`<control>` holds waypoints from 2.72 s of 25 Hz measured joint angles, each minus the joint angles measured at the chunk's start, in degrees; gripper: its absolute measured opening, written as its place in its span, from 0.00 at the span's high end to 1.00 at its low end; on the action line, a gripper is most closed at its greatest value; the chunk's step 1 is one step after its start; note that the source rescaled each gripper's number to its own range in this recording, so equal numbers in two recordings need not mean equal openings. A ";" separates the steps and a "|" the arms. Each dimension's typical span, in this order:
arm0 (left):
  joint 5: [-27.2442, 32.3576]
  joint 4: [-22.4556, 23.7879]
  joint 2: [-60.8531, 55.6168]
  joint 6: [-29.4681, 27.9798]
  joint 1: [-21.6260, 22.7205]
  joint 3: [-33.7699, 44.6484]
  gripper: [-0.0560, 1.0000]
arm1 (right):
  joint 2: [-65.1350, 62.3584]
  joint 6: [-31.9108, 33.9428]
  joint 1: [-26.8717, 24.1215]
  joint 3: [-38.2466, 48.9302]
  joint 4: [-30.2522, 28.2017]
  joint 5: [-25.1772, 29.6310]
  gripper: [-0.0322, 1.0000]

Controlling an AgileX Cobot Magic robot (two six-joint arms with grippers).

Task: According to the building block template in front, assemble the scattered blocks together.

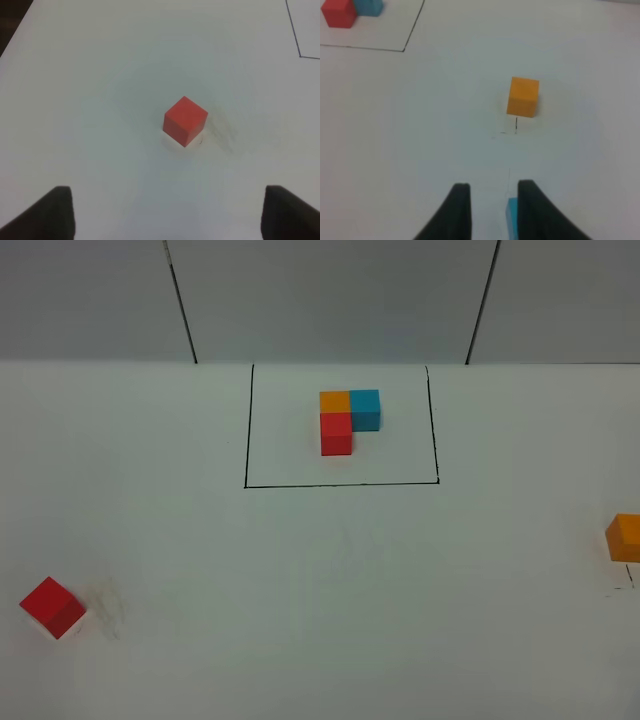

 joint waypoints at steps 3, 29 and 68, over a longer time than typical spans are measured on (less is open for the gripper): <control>0.00 0.00 0.00 0.00 0.00 0.00 0.32 | 0.00 0.00 0.00 0.00 0.00 0.00 0.97; 0.22 -0.05 1.90 -1.83 0.00 -0.16 0.32 | 0.00 -0.01 0.00 0.00 0.00 0.00 0.97; -9.63 -4.20 76.82 54.58 -0.52 -21.62 0.32 | 0.00 0.06 0.00 0.00 0.00 0.00 0.97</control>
